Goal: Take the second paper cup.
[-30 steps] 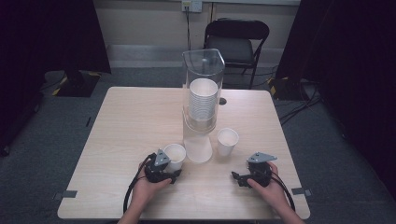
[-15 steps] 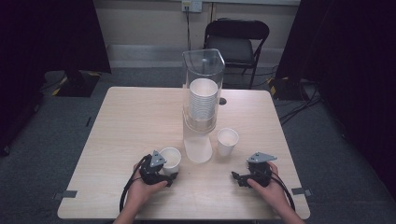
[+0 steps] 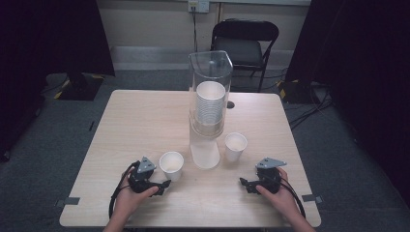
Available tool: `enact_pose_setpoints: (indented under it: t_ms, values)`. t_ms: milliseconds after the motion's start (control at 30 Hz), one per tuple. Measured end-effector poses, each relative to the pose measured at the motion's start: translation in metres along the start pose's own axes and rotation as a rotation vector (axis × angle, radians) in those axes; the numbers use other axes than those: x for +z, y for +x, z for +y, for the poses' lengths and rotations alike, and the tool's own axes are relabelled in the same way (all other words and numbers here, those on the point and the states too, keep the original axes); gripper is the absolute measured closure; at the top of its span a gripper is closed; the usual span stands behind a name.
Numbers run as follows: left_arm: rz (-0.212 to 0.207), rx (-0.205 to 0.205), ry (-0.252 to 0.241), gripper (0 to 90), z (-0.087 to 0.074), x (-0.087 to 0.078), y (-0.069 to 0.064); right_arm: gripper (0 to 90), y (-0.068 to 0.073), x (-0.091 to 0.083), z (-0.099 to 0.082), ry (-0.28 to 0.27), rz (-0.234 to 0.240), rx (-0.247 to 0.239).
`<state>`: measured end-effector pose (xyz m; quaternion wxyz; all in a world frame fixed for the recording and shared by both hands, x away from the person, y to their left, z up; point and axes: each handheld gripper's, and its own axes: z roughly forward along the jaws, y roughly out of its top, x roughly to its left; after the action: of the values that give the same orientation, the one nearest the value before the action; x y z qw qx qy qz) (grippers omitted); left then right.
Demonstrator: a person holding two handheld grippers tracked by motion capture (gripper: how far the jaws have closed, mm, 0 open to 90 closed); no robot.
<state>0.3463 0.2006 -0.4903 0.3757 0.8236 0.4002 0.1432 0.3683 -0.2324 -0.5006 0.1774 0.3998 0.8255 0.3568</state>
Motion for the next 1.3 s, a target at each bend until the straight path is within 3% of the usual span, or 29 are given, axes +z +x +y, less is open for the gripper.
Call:
enact_pose_setpoints:
  t_ms: [367, 900, 1300]
  values:
    - [-0.006, 0.011, 0.007, 16.5, -0.013, -0.016, 0.019, 11.4, 0.0, 0.0, 0.0, 0.0, 0.0, 0.0]
    - [-0.002, -0.017, 0.005, 15.9, -0.026, -0.028, 0.04, 11.4, 0.0, 0.0, 0.0, 0.001, 0.0, 0.0]
    - [0.046, -0.021, 0.029, 15.9, -0.039, -0.039, 0.056, 11.4, 0.0, 0.0, 0.0, 0.0, 0.0, -0.001]
